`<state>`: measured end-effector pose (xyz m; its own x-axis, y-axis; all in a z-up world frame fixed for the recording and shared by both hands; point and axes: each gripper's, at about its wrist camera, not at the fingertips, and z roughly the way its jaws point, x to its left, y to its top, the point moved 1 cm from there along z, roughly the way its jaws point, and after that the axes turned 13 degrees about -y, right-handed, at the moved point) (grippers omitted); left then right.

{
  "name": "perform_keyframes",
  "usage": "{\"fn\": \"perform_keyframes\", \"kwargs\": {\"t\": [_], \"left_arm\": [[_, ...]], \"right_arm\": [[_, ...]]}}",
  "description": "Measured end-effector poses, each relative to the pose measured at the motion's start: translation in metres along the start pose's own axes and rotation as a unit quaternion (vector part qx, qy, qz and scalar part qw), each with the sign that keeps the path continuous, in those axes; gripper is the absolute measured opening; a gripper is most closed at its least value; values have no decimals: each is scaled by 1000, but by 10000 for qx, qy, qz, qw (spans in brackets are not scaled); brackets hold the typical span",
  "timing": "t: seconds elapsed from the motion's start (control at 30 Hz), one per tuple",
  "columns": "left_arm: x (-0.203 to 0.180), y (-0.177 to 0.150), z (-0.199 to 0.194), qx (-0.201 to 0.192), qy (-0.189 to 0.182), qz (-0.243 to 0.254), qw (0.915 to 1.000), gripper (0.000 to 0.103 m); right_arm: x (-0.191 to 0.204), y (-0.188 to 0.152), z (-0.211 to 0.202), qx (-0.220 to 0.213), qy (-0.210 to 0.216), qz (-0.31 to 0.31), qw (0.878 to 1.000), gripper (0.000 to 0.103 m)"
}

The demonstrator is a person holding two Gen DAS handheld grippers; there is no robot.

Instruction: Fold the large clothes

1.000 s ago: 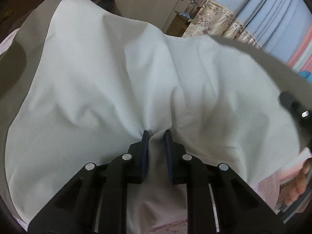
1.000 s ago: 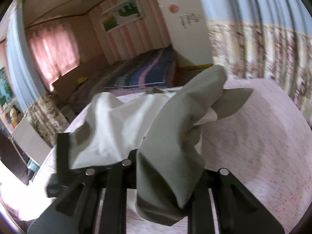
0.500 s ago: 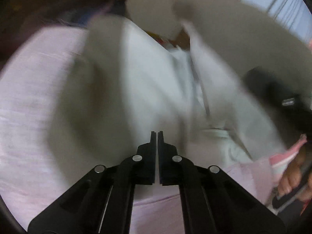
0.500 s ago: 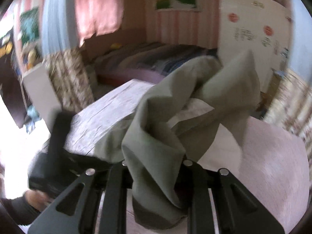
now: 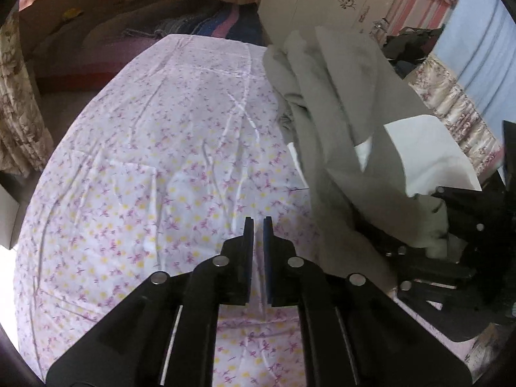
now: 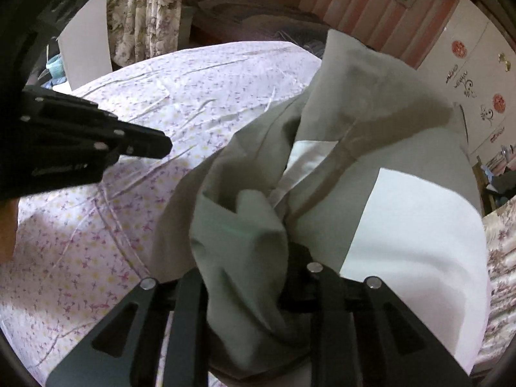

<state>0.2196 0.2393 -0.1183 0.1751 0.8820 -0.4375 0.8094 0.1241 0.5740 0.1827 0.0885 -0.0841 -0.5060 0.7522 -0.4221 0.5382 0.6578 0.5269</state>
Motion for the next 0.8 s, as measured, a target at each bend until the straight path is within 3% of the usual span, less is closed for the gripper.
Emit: {"fn": "perform_keyframes", "kwargs": {"t": [0.13,0.43,0.8], "left_arm": [[-11,4,1,-53,83,248,9996,27],[-23,-1,-4,35,526,878,9947,27],[-31,-11,0,163,883,1059,9903,27]], "right_arm": [[2,-10,-1,-228,-173,64,9996,24],[-4,-7,4,-318,-231,86,9992,24],[-7,0,8,-318,-166,272,9990,25]]}}
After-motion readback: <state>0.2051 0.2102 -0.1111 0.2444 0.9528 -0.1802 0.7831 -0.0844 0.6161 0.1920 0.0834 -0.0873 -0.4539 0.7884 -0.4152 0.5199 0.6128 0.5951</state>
